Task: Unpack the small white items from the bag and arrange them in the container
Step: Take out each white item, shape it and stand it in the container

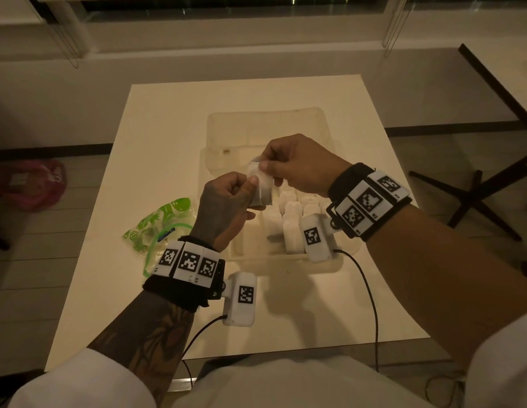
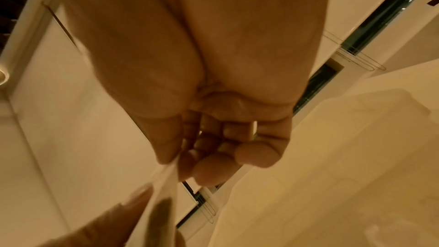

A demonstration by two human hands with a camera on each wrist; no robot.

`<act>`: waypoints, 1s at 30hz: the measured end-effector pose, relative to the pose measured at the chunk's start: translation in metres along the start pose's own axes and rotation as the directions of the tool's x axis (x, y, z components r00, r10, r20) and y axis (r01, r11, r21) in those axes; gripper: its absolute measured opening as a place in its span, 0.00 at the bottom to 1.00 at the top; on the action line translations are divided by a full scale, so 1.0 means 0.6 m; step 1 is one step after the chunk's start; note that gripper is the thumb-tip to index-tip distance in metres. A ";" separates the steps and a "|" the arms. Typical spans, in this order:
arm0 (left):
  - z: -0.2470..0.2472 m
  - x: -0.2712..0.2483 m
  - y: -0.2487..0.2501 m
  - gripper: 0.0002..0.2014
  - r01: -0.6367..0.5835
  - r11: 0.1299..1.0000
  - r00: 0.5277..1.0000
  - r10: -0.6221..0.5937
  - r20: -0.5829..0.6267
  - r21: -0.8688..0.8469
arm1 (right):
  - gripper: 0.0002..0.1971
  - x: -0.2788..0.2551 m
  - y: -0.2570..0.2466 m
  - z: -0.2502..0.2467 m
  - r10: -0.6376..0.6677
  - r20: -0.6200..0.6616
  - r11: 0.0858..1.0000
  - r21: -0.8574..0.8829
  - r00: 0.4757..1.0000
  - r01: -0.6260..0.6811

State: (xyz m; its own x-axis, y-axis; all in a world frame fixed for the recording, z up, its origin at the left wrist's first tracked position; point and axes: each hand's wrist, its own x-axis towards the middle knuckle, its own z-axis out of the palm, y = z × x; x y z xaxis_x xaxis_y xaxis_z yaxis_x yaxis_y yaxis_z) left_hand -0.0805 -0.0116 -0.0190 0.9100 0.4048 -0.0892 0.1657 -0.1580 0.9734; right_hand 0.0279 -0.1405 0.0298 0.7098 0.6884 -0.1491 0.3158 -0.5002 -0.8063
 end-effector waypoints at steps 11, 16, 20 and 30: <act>0.007 -0.007 -0.001 0.14 0.022 0.988 0.995 -0.036 -0.091 -0.151 | 0.05 0.000 0.000 0.005 -0.022 -0.096 0.999 -0.028 0.995 0.019; 0.010 -0.008 -0.001 0.05 -0.039 0.996 0.988 0.027 -0.149 -0.079 | 0.04 -0.002 -0.002 0.010 -0.042 -0.104 0.999 -0.013 0.994 0.041; 0.006 -0.007 0.003 0.16 -0.037 0.990 0.985 0.013 -0.171 -0.139 | 0.03 -0.002 -0.001 0.007 -0.045 -0.153 0.998 -0.050 0.987 0.037; 0.005 -0.002 -0.005 0.08 -0.112 0.993 0.991 0.115 -0.075 0.045 | 0.05 -0.005 -0.014 -0.002 -0.039 -0.046 0.997 -0.069 0.998 0.036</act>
State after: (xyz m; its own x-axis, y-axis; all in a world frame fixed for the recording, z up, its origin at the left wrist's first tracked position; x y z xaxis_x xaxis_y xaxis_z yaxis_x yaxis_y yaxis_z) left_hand -0.0810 -0.0140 -0.0226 0.8921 0.4500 0.0394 0.0799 -0.2430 0.9667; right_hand 0.0239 -0.1388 0.0378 0.7251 0.6826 -0.0911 0.3838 -0.5104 -0.7695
